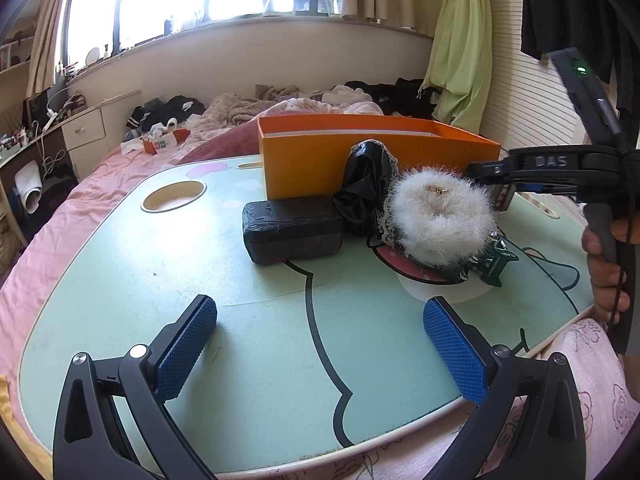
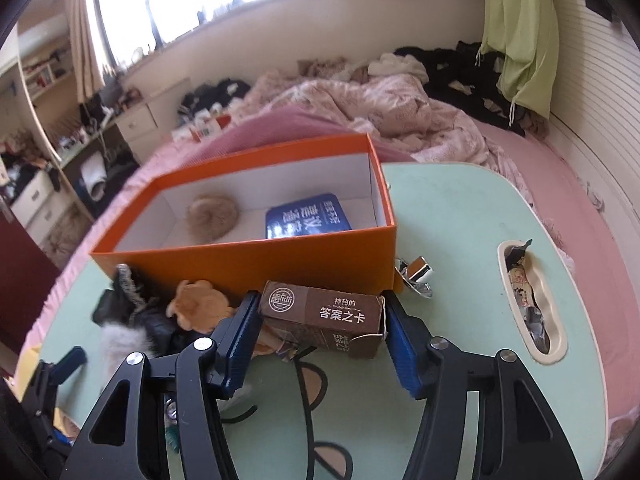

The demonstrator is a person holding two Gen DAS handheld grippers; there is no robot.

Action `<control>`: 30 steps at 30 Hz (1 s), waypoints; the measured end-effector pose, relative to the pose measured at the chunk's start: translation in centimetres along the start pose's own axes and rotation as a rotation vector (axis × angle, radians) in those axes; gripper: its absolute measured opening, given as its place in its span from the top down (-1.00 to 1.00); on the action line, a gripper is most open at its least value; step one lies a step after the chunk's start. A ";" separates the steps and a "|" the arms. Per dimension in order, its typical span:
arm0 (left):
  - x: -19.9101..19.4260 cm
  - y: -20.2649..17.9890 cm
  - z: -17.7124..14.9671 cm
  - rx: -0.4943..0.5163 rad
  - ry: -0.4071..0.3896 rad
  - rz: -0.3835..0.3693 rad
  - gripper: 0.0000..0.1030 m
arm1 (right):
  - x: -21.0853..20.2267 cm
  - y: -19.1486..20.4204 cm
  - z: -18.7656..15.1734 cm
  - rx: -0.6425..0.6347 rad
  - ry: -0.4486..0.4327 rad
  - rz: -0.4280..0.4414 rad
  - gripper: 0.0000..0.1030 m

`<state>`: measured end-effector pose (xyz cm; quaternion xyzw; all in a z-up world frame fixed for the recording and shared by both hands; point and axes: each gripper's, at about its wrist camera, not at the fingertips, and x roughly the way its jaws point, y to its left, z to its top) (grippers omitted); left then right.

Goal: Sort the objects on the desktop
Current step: 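Grasp the brown printed card box with the right gripper while the left gripper reaches for the black case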

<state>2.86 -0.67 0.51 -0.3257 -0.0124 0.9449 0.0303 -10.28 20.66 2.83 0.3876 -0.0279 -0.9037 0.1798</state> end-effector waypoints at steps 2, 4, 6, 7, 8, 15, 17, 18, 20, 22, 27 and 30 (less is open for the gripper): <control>-0.5 0.8 0.4 -0.035 0.012 -0.066 -0.99 | -1.4 -0.2 -0.4 0.020 -0.037 0.050 -0.14; -1.4 2.9 1.5 -0.113 0.015 -0.148 -0.99 | -3.2 -0.5 -1.0 0.031 -0.084 0.098 -0.14; -2.4 4.3 2.3 -0.140 -0.022 -0.119 -0.99 | -4.4 -0.5 -1.2 0.032 -0.116 0.109 -0.14; -2.7 4.9 2.8 -0.136 -0.034 -0.070 -0.99 | -5.0 -0.6 -1.3 0.033 -0.129 0.108 -0.14; -2.7 5.1 3.1 -0.125 -0.029 -0.034 -0.97 | -5.4 -0.7 -1.4 0.036 -0.137 0.110 -0.14; 1.1 3.8 5.0 -0.106 0.128 -0.046 -0.83 | -6.5 -0.3 -1.4 0.031 -0.149 0.134 -0.14; 2.5 3.4 6.0 -0.108 0.158 -0.012 -0.83 | -6.6 -0.2 -1.5 0.032 -0.151 0.140 -0.14; 2.9 3.4 6.0 -0.112 0.172 -0.007 -0.83 | -6.6 -0.2 -1.5 0.032 -0.150 0.143 -0.14; 3.9 2.9 6.5 -0.108 0.201 -0.014 -0.83 | -6.5 -0.3 -1.5 0.034 -0.145 0.143 -0.14; 4.9 2.7 6.5 -0.096 0.238 -0.016 -0.83 | -6.3 -0.5 -1.6 0.038 -0.138 0.148 -0.14; 5.7 2.3 6.6 -0.101 0.289 -0.002 -0.42 | -6.2 -0.4 -1.7 0.038 -0.134 0.149 -0.14; 5.1 2.5 6.3 -0.100 0.276 -0.008 -0.20 | -6.2 -0.3 -1.7 0.039 -0.138 0.148 -0.14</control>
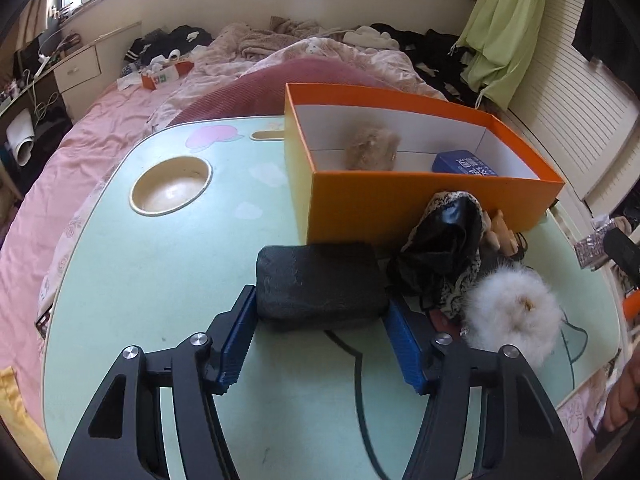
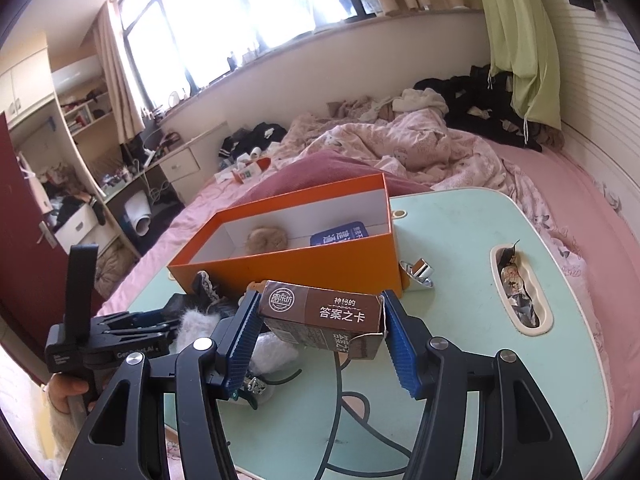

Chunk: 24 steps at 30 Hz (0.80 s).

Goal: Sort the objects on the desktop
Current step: 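Grasp the brown printed card box with the right gripper while the left gripper reaches for the black case, then drop the brown card box into the orange box with right while left drops black case in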

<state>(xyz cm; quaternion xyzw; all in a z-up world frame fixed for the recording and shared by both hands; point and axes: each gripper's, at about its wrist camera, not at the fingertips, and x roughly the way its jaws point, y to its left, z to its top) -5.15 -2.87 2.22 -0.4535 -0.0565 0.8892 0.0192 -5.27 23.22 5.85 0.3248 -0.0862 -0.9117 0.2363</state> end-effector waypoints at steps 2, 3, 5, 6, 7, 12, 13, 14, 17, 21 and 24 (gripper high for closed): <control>-0.5 0.6 -0.6 -0.006 -0.021 -0.007 -0.20 | 0.0 0.0 0.0 0.000 -0.003 -0.001 -0.14; -0.8 0.9 -1.0 -0.013 -0.033 0.002 -0.20 | 0.0 0.0 0.1 0.000 -0.004 -0.002 -0.15; -1.6 1.7 -1.5 -0.028 -0.059 0.008 -0.19 | -0.1 -0.1 0.2 -0.002 -0.009 -0.006 -0.14; -2.1 2.1 -1.5 -0.039 -0.074 0.009 -0.19 | -0.1 -0.2 0.4 -0.006 -0.013 -0.009 -0.14; -2.9 2.4 -1.5 -0.051 -0.098 0.006 -0.19 | -0.2 -0.2 0.5 -0.009 -0.016 -0.011 -0.14; -6.3 1.7 0.5 -0.038 -0.215 -0.030 -0.19 | -0.1 0.2 1.8 -0.020 -0.047 -0.003 -0.14; -6.4 1.3 1.1 -0.029 -0.222 -0.037 -0.20 | 0.3 0.6 2.4 -0.029 -0.054 0.002 -0.14; -6.6 0.6 1.9 -0.014 -0.230 -0.050 -0.20 | 0.5 0.8 2.9 -0.036 -0.060 0.004 -0.14; -6.1 -1.2 4.4 0.019 -0.248 -0.069 -0.20 | 1.9 2.0 5.0 -0.070 -0.100 0.002 -0.14; -3.0 -2.8 7.9 0.009 -0.201 -0.069 -0.20 | 4.8 3.0 6.6 -0.129 -0.101 -0.054 -0.15; -0.5 -3.2 8.4 -0.004 -0.158 -0.035 -0.20 | 7.3 2.8 6.5 -0.147 -0.054 -0.080 -0.15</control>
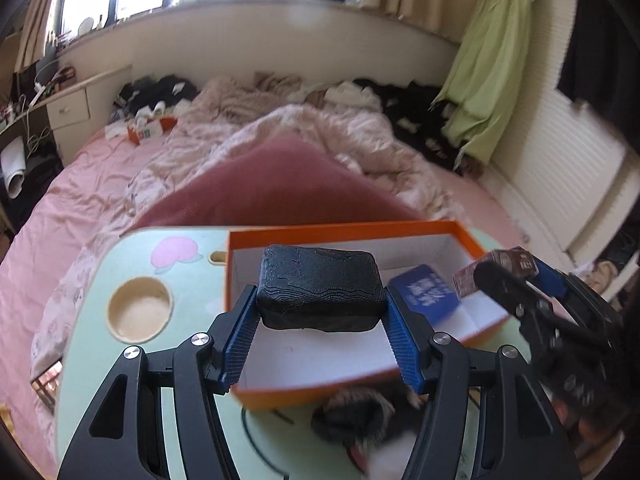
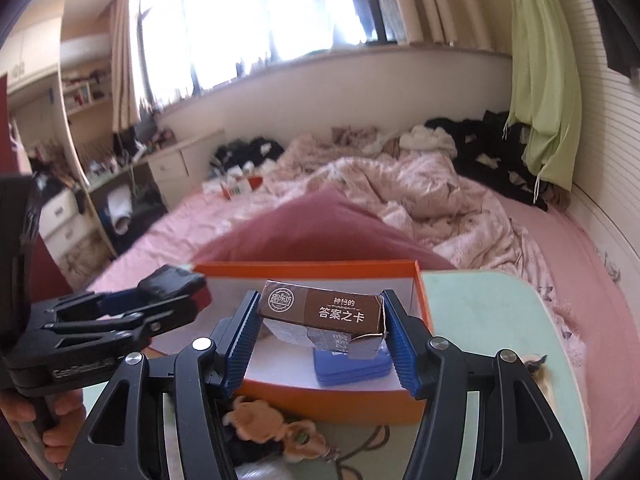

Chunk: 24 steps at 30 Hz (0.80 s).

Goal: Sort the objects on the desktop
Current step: 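Drop the brown card box into the orange box with right while left drops black case in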

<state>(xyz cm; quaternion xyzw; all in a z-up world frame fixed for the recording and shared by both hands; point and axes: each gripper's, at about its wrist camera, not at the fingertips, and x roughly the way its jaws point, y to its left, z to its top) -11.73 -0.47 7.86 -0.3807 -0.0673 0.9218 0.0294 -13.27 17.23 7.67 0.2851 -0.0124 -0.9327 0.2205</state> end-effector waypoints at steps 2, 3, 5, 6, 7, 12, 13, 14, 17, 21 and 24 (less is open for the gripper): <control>1.6 0.2 -0.4 -0.015 0.030 0.010 -0.20 | 1.2 -0.2 -0.4 -0.004 0.023 -0.018 -0.16; 2.0 0.4 -0.7 -0.023 0.043 0.007 -0.20 | 1.6 -0.3 -0.6 -0.001 0.031 -0.018 -0.19; 1.4 0.3 -1.1 -0.008 -0.008 0.018 -0.25 | 2.1 -0.5 -0.8 0.014 0.050 -0.007 -0.29; 1.0 0.3 -1.3 -0.007 -0.027 0.020 -0.27 | 2.1 -0.6 -0.9 0.019 0.050 0.000 -0.41; 0.3 0.4 -1.4 -0.007 -0.052 0.010 -0.35 | 1.9 -0.6 -1.0 0.020 0.041 0.001 -0.51; -3.1 0.5 -1.9 -0.003 -0.158 -0.005 -0.56 | -0.3 -0.3 -1.4 0.006 -0.012 -0.012 -0.62; -3.9 0.5 -2.2 0.002 -0.170 -0.013 -0.56 | -1.0 -0.3 -1.5 0.006 -0.017 -0.006 -0.62; -4.4 0.5 -2.5 0.006 -0.174 -0.021 -0.57 | -1.7 -0.2 -1.8 0.007 -0.021 0.002 -0.63; -6.2 0.5 -3.9 0.029 -0.164 -0.056 -0.57 | -3.8 -0.3 -2.8 0.007 -0.013 0.029 -0.68; -7.2 0.3 -6.2 0.080 -0.122 -0.035 -0.57 | -6.6 -0.3 -5.2 -0.002 0.010 0.055 -0.75; -7.5 0.2 -8.0 0.089 -0.086 -0.029 -0.57 | -7.9 -0.5 -7.4 -0.010 0.047 0.070 -0.76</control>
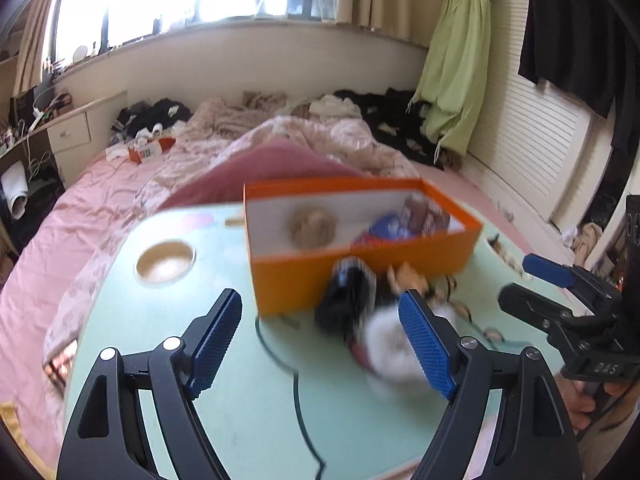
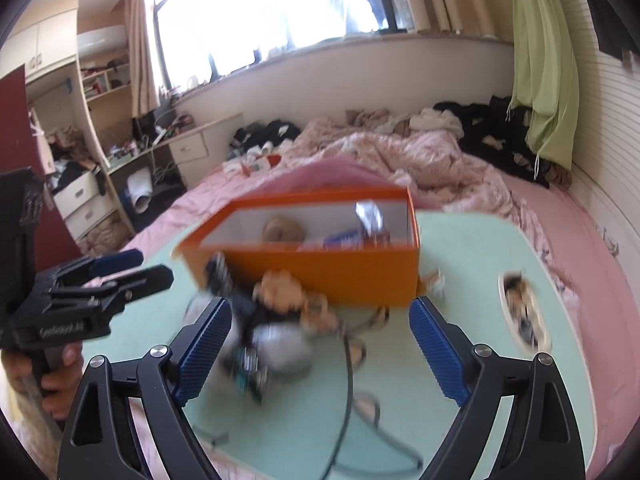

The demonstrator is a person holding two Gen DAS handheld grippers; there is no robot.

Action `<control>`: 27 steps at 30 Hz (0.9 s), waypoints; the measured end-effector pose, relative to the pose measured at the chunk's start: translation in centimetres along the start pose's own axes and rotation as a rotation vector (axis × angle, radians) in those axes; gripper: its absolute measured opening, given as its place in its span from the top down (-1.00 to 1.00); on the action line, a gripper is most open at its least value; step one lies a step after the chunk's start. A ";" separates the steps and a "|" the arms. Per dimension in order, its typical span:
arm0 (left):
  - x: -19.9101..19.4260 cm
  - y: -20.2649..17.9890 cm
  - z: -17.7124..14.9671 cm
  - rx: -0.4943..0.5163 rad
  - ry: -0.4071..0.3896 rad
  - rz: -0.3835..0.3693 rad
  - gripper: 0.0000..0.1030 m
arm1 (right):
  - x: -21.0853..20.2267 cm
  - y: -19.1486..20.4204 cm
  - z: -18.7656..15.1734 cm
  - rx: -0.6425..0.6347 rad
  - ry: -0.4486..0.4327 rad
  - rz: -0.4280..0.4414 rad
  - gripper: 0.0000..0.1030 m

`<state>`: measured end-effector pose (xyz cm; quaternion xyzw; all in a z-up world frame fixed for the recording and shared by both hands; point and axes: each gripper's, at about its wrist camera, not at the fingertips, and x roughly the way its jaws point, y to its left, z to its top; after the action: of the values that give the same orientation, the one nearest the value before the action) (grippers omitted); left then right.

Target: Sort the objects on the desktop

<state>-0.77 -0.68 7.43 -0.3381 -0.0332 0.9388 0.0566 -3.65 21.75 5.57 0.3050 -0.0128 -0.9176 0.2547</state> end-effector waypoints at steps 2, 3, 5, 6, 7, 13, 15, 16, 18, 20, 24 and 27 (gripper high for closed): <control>-0.1 -0.1 -1.7 0.008 0.014 -0.005 -0.57 | -0.3 0.1 -1.6 -0.007 0.026 -0.007 -0.76; 0.0 -0.2 -2.6 0.016 0.025 0.000 -0.57 | -0.3 0.0 -2.3 -0.012 0.035 -0.020 -0.76; 0.4 -0.1 -4.3 0.028 0.046 0.018 -0.57 | 0.2 -0.1 -3.5 -0.016 0.059 -0.044 -0.76; 0.7 0.2 -5.1 0.023 0.060 0.026 -0.57 | 0.7 -0.3 -4.0 -0.016 0.077 -0.051 -0.76; 1.0 0.4 -5.5 0.017 0.069 0.025 -0.57 | 1.4 -0.5 -4.5 -0.015 0.102 -0.063 -0.76; 2.2 0.3 -6.7 0.025 0.036 0.089 -0.67 | 2.8 -0.4 -5.3 -0.045 0.128 -0.128 -1.00; 2.2 -0.2 -7.1 0.030 0.012 0.097 -0.79 | 3.3 0.1 -5.5 -0.081 0.136 -0.166 -0.99; 2.2 -0.4 -7.3 0.032 0.002 0.101 -0.84 | 3.3 0.1 -5.5 -0.081 0.137 -0.163 -1.00; 2.2 -0.3 -7.4 0.033 -0.004 0.095 -0.84 | 3.3 -0.1 -5.5 -0.079 0.136 -0.159 -1.00; 2.2 -0.1 -7.4 0.034 -0.005 0.086 -0.84 | 3.3 -0.3 -5.6 -0.078 0.134 -0.158 -1.00; 2.3 -0.1 -7.4 0.037 -0.013 0.083 -0.85 | 3.3 -0.3 -5.7 -0.078 0.133 -0.158 -1.00; 2.4 -0.1 -7.3 0.039 -0.017 0.079 -0.85 | 3.3 -0.3 -5.7 -0.078 0.133 -0.158 -1.00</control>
<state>2.09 -0.09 0.31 -0.3301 -0.0020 0.9436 0.0258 -2.86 21.22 -0.95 0.3553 0.0642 -0.9122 0.1936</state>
